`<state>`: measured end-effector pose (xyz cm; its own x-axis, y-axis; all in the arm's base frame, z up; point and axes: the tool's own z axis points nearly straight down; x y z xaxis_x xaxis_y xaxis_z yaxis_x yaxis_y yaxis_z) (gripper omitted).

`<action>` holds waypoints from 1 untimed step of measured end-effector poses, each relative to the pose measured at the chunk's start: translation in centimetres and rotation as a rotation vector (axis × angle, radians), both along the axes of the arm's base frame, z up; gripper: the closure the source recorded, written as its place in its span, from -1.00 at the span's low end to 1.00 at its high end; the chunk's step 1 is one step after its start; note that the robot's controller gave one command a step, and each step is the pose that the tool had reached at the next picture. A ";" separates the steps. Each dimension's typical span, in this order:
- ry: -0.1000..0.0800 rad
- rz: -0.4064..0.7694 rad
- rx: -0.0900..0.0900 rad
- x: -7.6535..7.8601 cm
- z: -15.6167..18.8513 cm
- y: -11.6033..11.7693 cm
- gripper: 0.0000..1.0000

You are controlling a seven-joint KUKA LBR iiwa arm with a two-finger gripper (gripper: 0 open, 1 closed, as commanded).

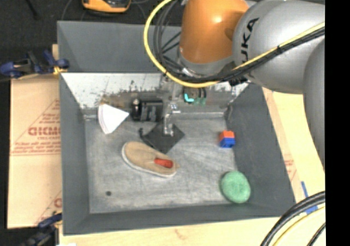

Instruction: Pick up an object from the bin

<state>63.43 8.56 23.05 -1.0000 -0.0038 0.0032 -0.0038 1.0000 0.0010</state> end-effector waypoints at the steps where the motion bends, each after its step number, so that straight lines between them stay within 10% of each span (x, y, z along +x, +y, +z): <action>1: -0.008 -0.001 0.001 0.2 0.5 0.0 -1.00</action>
Offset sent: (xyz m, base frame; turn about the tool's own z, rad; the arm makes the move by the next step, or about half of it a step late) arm 0.0164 -0.0005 -0.1489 0.0001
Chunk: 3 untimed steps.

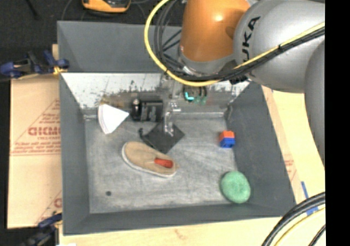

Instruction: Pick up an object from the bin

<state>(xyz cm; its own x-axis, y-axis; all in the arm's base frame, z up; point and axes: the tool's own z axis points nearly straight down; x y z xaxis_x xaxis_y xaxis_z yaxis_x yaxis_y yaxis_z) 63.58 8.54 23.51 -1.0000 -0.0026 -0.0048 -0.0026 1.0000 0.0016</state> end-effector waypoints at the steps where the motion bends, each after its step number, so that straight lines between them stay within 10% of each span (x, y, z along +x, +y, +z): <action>1: -0.010 -0.001 0.001 0.7 -3.8 0.0 -1.00; 2: 0.003 0.046 -0.001 0.8 -14.7 0.6 1.00; 3: 0.003 0.045 -0.001 0.8 -14.7 0.6 1.00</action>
Offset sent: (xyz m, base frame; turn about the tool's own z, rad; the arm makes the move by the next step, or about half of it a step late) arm 0.0073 0.0076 -0.1481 -0.0490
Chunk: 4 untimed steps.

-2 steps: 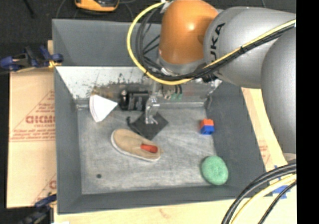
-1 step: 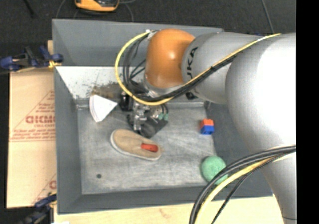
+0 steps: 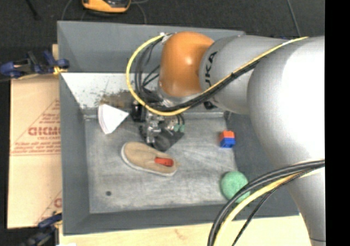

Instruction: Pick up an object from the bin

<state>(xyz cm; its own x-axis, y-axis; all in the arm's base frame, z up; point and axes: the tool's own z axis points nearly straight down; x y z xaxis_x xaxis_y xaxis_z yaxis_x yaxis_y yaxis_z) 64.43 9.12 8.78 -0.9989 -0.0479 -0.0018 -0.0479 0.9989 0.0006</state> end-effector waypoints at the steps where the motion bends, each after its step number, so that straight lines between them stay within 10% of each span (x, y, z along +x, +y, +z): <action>1: 0.002 0.188 -0.003 -0.1 1.6 0.8 1.00; 2: -0.005 0.156 0.001 -0.1 4.0 2.7 -1.00; 3: -0.005 -0.137 0.002 -0.2 4.9 3.8 -1.00; 4: -0.014 0.183 0.004 0.8 -1.2 3.8 1.00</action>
Offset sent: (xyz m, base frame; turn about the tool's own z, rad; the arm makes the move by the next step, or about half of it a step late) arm -0.0042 0.0448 0.0530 0.1674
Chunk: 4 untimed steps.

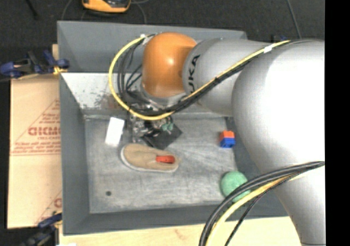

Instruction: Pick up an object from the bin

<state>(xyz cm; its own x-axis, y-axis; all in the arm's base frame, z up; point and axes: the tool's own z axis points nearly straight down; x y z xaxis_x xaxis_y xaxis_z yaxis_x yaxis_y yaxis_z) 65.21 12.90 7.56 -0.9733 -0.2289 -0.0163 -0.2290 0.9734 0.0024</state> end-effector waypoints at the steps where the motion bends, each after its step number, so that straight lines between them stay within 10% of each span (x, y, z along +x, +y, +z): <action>1: 0.006 -0.001 -0.001 -0.2 -0.2 0.0 -1.00; 2: 0.008 -0.003 -0.001 -0.2 -0.1 -0.1 1.00; 3: 0.008 -0.004 -0.001 -0.2 -0.1 -0.1 1.00; 4: 0.010 0.085 -0.007 -10.2 4.5 -6.2 -1.00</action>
Offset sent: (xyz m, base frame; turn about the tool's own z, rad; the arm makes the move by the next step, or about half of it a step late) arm 0.0000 0.0000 0.0000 0.0000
